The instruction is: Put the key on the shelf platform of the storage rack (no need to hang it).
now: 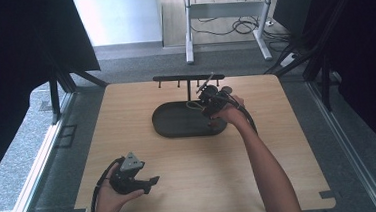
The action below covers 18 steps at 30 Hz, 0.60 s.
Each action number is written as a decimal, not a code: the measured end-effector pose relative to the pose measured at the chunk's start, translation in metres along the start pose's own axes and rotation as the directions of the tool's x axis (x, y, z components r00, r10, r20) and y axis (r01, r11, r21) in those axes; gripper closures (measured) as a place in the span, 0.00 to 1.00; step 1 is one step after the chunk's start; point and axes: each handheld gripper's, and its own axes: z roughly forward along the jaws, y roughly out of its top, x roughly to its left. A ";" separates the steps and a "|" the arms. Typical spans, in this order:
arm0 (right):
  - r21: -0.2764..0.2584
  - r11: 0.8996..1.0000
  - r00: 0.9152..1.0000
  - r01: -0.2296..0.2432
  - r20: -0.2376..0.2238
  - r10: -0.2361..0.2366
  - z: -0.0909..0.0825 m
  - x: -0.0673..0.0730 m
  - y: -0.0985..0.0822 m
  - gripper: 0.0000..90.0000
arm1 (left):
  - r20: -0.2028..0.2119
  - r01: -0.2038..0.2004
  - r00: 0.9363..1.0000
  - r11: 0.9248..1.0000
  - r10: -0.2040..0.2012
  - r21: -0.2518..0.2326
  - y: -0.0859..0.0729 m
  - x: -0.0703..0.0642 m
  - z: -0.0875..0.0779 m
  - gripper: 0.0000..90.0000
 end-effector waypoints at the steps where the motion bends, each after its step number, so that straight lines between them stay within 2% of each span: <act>1: -0.003 1.000 1.000 0.007 0.001 -0.007 0.002 0.000 -0.001 0.73 | 0.000 -0.001 1.000 1.000 0.001 0.000 0.000 0.000 0.000 0.30; 8: -0.003 1.000 1.000 -0.002 -0.018 0.002 0.009 0.003 -0.003 0.71 | -0.001 0.000 1.000 1.000 0.000 0.002 0.000 0.000 0.000 0.30; 18: -0.020 1.000 1.000 -0.007 -0.024 0.006 0.003 0.005 -0.007 0.66 | -0.001 -0.005 1.000 1.000 0.005 0.006 0.000 -0.001 0.001 0.30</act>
